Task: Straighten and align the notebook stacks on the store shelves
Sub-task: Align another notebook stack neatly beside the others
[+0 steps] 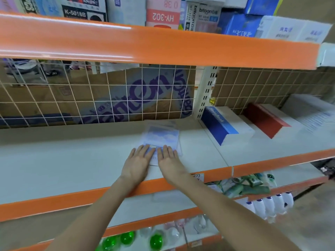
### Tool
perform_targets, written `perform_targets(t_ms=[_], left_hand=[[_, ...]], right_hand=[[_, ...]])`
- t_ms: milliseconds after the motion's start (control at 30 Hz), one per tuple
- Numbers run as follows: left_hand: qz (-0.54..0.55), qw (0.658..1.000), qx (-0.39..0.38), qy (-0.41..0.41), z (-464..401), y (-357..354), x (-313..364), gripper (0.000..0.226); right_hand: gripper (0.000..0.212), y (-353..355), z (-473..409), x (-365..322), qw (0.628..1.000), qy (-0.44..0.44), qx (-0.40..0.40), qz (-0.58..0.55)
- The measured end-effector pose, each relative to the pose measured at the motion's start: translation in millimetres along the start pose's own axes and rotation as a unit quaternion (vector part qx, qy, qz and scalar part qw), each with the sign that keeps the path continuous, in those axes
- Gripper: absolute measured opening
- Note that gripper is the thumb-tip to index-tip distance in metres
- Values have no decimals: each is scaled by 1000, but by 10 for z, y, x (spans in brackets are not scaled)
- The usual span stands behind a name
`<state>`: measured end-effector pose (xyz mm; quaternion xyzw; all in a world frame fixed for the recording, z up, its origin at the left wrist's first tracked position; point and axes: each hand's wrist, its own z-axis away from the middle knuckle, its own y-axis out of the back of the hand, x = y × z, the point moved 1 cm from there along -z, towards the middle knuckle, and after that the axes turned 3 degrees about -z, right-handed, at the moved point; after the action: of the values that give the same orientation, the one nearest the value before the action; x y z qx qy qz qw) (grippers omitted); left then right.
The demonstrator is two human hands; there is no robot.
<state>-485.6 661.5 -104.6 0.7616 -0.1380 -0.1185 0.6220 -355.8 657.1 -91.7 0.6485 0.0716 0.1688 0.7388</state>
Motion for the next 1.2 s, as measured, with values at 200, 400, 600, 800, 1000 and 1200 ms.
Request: perform_targets(t_ms=[200, 400, 600, 800, 1000, 1200], left_hand=[[30, 996, 88, 13, 33, 71, -15, 49], [-86, 993, 51, -63, 101, 252, 224, 64], [-103, 978, 141, -117, -95, 758, 945, 53], [-117, 938, 297, -135, -348, 919, 2046, 55], [-99, 930, 313, -168, -792, 887, 3233, 48], [-71, 915, 320, -237, -1284, 865, 4523, 44]], right_hand=[[66, 49, 73, -8, 999, 11, 11, -30], [72, 16, 323, 405, 996, 60, 44, -50], [63, 156, 697, 1096, 985, 65, 142, -74], [59, 247, 1300, 2144, 971, 45, 232, -26], [63, 127, 1942, 3285, 961, -24, 274, 8], [65, -66, 2615, 4408, 958, -138, 253, -1]])
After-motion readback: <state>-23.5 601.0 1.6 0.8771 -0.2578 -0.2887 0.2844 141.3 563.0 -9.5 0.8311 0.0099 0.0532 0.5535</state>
